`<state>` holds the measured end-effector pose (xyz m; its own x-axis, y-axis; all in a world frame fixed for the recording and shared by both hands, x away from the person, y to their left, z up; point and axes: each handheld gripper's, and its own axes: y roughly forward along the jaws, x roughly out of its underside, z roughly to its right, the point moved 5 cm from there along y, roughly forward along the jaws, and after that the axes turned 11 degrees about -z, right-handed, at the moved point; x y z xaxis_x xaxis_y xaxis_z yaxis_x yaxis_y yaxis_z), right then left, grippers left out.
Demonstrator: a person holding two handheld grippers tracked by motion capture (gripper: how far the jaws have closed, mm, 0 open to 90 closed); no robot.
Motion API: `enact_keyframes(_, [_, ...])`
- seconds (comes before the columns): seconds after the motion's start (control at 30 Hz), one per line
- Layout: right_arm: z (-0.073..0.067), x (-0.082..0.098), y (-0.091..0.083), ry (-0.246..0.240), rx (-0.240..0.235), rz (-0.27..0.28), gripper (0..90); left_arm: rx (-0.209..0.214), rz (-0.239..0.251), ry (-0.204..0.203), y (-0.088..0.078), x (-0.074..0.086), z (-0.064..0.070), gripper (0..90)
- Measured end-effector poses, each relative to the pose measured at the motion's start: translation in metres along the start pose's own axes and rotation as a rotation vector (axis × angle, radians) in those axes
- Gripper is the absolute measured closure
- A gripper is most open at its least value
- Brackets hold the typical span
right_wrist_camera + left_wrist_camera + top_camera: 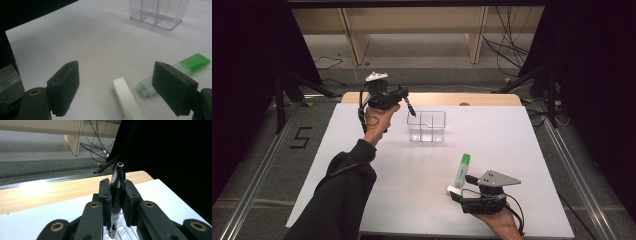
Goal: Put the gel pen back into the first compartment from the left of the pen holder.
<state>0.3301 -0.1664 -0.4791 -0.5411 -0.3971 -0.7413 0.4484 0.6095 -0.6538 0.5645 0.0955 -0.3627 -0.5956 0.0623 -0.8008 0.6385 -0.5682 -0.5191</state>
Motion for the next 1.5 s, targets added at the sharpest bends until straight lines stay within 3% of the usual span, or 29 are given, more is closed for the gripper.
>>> enact_keyframes(0.73, [-0.001,0.0,-0.002,0.003,-0.008,0.01,21.1,-0.061,-0.063,0.051,0.027,0.01,-0.003,79.5])
enact_keyframes(1.37, [-0.001,0.001,-0.001,0.002,-0.007,0.003,21.2,-0.042,-0.136,0.066,0.04,0.026,0.0,78.7])
enact_keyframes(1.43, [-0.001,0.001,-0.001,0.002,-0.006,0.003,21.2,-0.024,-0.137,0.047,0.041,0.026,0.0,76.0])
enact_keyframes(1.5, [-0.001,0.001,-0.001,0.001,-0.006,0.002,21.2,0.004,-0.144,0.014,0.04,0.026,-0.001,58.7])
